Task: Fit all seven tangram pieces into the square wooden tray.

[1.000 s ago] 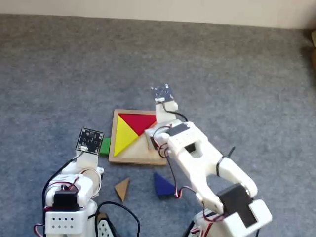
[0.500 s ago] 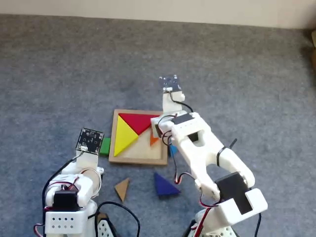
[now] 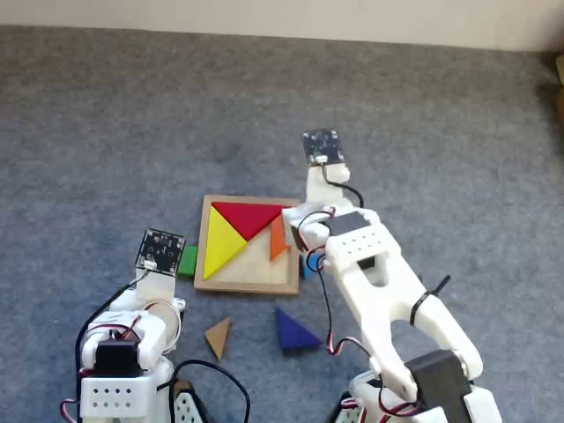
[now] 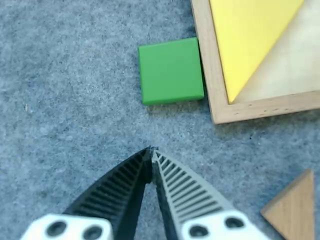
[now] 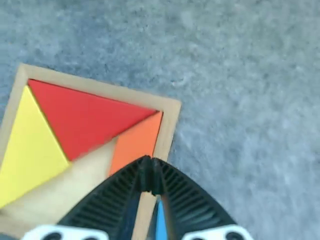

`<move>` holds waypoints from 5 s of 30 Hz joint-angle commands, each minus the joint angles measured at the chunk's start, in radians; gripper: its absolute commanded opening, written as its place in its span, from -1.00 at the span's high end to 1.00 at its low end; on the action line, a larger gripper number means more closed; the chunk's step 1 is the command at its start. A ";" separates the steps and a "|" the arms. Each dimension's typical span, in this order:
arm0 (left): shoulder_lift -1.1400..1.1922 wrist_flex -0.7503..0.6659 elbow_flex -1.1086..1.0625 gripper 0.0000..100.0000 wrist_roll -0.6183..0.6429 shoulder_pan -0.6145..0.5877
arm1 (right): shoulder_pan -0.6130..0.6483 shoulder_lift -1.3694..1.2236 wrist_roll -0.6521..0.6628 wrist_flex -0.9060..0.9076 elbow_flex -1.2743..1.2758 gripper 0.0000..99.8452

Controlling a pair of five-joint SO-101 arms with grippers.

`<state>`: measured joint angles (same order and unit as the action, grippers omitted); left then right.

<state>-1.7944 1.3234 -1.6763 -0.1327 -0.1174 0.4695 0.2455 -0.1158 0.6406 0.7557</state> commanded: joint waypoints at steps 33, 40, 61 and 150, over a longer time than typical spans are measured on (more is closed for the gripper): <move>-0.036 0.005 -0.021 0.99 -0.002 -0.013 | 0.010 -0.226 -0.270 0.231 -0.145 0.48; -0.036 0.005 -0.021 0.99 -0.002 -0.013 | 0.008 -0.334 -0.270 0.231 -0.206 0.48; -0.036 0.005 -0.021 0.99 -0.002 -0.013 | -0.051 -0.334 -0.272 0.305 -0.251 0.52; -0.036 0.005 -0.021 0.99 -0.002 -0.013 | -0.102 -0.467 -0.264 0.532 -0.410 0.45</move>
<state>-1.7944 1.3234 -1.6763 -0.1327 -0.1174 0.3299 -0.1918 -0.3751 1.1684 0.3736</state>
